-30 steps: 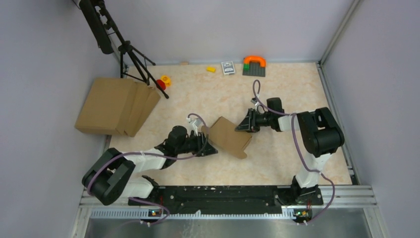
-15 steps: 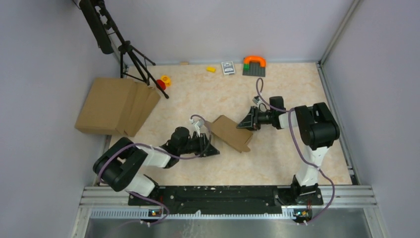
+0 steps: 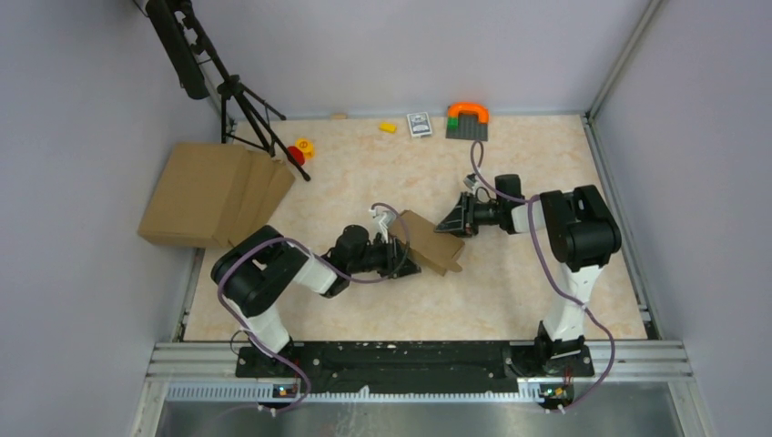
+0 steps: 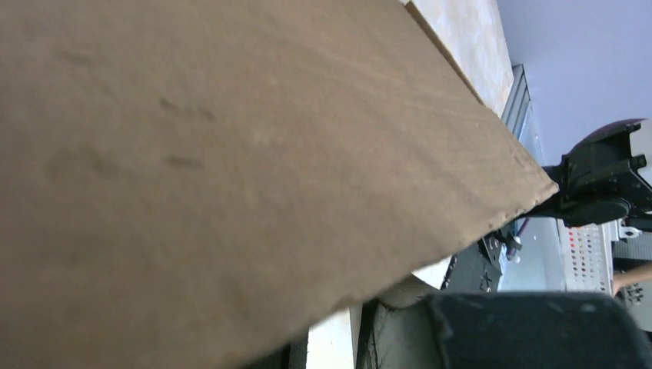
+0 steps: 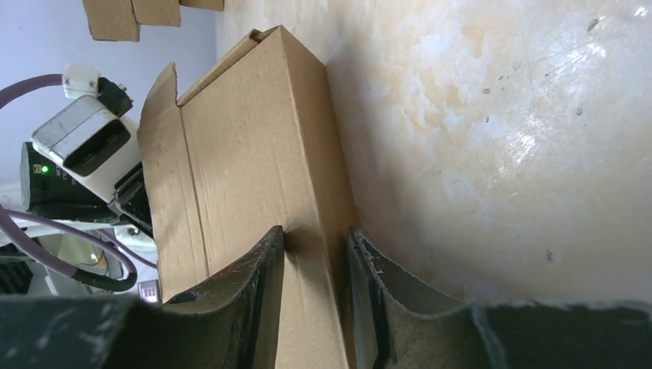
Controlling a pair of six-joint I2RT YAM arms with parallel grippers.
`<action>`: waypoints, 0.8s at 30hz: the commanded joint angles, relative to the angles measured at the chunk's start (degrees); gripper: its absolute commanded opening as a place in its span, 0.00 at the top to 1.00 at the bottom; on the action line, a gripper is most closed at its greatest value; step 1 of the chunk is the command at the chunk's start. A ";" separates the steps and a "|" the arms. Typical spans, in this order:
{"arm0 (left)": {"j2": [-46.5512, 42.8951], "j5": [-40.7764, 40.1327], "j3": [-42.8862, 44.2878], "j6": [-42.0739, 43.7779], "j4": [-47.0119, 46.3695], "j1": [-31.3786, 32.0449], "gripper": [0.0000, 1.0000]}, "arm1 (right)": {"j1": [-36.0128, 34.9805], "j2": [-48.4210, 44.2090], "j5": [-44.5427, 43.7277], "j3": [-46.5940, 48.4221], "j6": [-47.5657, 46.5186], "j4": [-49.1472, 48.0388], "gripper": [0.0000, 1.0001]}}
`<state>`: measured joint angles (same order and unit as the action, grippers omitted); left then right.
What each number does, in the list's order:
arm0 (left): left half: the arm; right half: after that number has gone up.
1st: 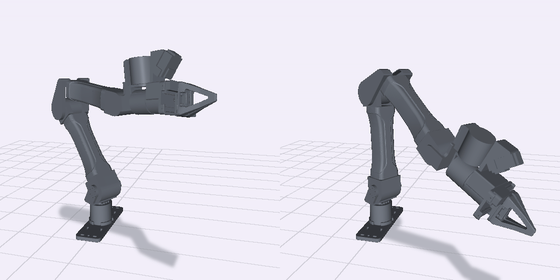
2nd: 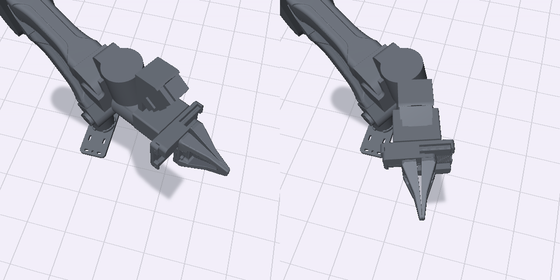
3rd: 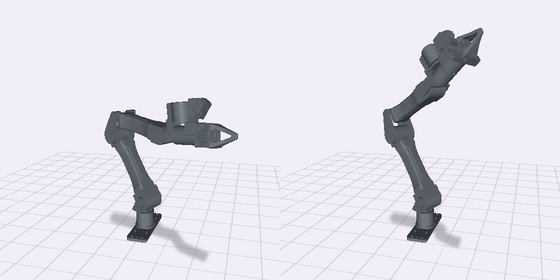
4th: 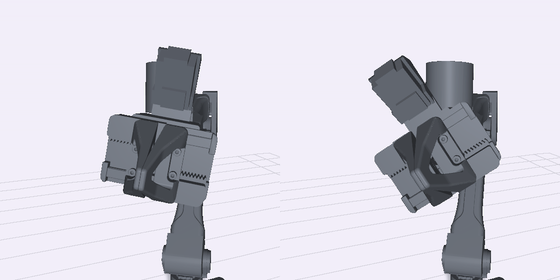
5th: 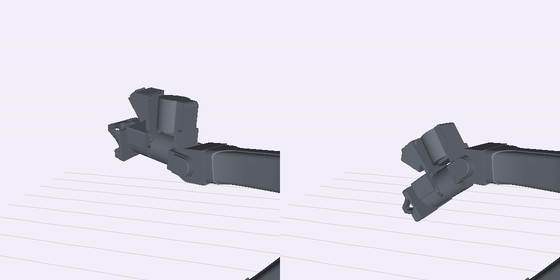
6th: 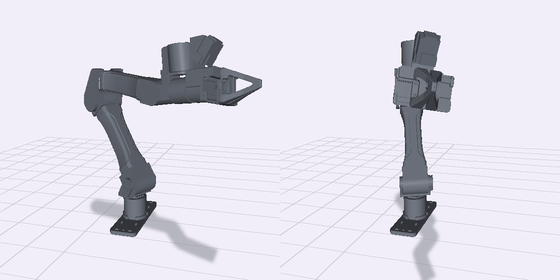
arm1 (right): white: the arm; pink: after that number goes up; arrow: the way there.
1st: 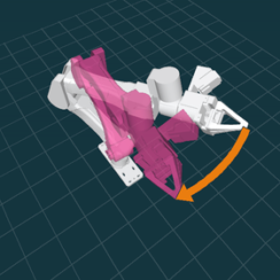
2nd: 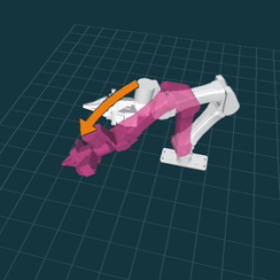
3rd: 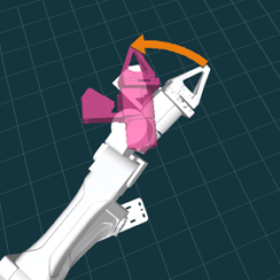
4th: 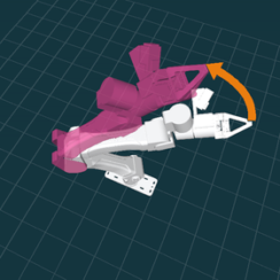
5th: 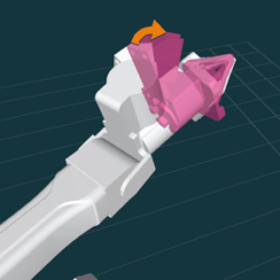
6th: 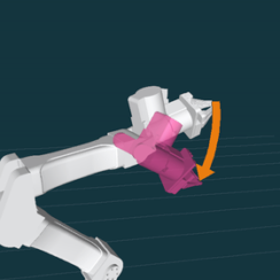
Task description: Fold the paper box
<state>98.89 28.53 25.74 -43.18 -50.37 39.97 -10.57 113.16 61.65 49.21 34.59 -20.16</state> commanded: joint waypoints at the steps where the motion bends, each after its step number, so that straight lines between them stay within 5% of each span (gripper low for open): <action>1: 0.95 -1.70 3.33 2.81 -6.19 0.27 0.76 | 0.45 1.90 -3.62 0.04 -2.78 -0.51 0.65; 12: -1.03 -2.47 13.84 6.92 1.58 0.29 0.76 | 0.64 -1.02 -4.71 -0.46 -3.24 0.41 0.49; 24: -2.06 -1.71 13.39 7.76 4.79 0.30 0.76 | 0.32 -5.43 -8.71 -0.45 -7.42 6.00 0.50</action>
<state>99.46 26.72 38.79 -36.80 -45.47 40.38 -9.89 110.59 56.05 48.86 30.59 -15.90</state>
